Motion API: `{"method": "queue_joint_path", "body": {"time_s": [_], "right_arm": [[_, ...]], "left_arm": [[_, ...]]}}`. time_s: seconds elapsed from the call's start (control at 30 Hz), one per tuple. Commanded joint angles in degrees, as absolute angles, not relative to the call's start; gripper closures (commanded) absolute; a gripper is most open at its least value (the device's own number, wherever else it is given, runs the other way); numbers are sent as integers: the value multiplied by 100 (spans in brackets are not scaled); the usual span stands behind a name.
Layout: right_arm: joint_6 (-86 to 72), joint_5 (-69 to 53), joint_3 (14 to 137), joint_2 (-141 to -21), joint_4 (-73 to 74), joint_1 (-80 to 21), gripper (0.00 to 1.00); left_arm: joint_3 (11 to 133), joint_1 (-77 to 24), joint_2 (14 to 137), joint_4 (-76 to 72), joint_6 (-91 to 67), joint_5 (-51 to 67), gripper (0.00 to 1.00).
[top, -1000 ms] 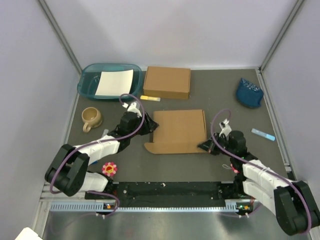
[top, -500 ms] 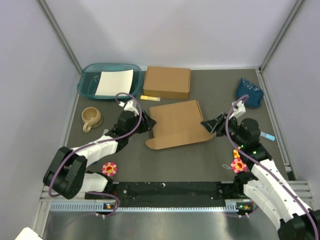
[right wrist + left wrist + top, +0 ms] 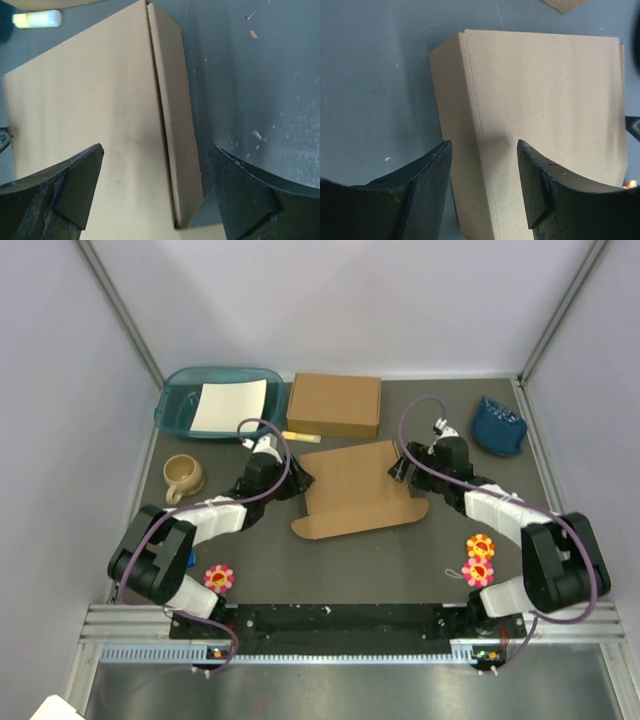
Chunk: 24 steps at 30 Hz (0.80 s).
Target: Fold the paper box
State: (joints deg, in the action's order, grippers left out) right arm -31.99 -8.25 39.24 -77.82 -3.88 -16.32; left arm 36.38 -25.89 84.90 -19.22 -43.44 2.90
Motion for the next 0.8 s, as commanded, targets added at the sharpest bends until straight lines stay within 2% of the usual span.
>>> {"method": "queue_joint_path", "body": {"time_s": [0.0,0.17,0.3,0.47,0.53,0.77], "right_arm": [[-3129,-817,4447,-8278,-1212,-1626,14],[-3120,-1045,4605,-8770,-1388,-1626,16],[-3216,-1423,4413,-8912,-1660,-1661,33],[-3322,-1328,3754,-8745,-1863,-1959,44],[-3419,-1301,3430,-8623,-1924,-2039,52],[-3735,-923,2638,-7964,-1784,-2619,57]], "left_arm": [[3911,-2549,8823,-2294,-4351,500,40],[4025,-2540,9079,-2426,-4298,694,44],[4175,-2522,9368,-2452,-4237,1072,52],[4201,-2522,9492,-2426,-4280,1353,56],[4149,-2522,9519,-2505,-4359,1476,58],[3570,-2601,9378,-2733,-4474,1696,60]]}}
